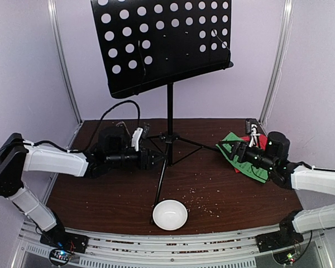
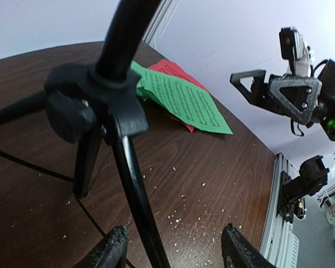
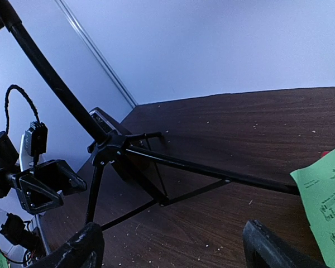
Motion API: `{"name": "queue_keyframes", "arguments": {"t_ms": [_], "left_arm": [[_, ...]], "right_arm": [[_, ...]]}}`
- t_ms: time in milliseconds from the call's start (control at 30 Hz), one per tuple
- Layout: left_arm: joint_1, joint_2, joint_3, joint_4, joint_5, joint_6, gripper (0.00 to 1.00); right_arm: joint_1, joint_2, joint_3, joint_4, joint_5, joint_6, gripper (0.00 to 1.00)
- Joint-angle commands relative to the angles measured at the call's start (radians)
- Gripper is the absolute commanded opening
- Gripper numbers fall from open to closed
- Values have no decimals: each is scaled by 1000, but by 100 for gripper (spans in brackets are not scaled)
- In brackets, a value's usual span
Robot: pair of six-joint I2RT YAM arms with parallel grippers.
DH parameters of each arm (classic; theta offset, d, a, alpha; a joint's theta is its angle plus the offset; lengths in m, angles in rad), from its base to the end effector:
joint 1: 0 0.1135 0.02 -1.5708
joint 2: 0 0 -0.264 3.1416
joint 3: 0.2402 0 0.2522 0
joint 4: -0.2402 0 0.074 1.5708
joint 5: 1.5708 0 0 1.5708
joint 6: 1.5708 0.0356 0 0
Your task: Pack up the instrument practice props
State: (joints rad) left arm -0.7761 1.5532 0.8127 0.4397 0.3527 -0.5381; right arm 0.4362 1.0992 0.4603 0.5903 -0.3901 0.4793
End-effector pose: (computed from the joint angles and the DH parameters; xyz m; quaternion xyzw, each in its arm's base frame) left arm 0.2335 -0.2464 0.2247 0.1974 0.7746 -0.4685 0.3761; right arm 0.2112 0.1134 0.2456 -0.1183 0.7131 0.4249 0.5450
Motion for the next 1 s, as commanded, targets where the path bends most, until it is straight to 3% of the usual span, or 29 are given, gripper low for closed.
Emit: {"name": "queue_keyframes", "arguments": {"t_ms": [0, 267, 500, 633, 700, 967], "left_arm": [[-36, 26, -35, 59, -90, -27, 60], [-63, 80, -41, 24, -155, -30, 60], [-68, 142, -9, 27, -130, -7, 59], [-68, 180, 10, 28, -112, 0, 50], [-68, 196, 14, 33, -117, 3, 42], [-68, 232, 32, 51, -202, 56, 6]], "right_arm": [[35, 166, 133, 105, -109, -164, 87], [32, 498, 378, -96, -181, -550, 86], [30, 734, 610, -273, -262, -643, 80], [29, 775, 634, -265, -220, -683, 77], [30, 786, 639, -275, -195, -710, 70], [49, 766, 617, -270, -165, -795, 20]]}}
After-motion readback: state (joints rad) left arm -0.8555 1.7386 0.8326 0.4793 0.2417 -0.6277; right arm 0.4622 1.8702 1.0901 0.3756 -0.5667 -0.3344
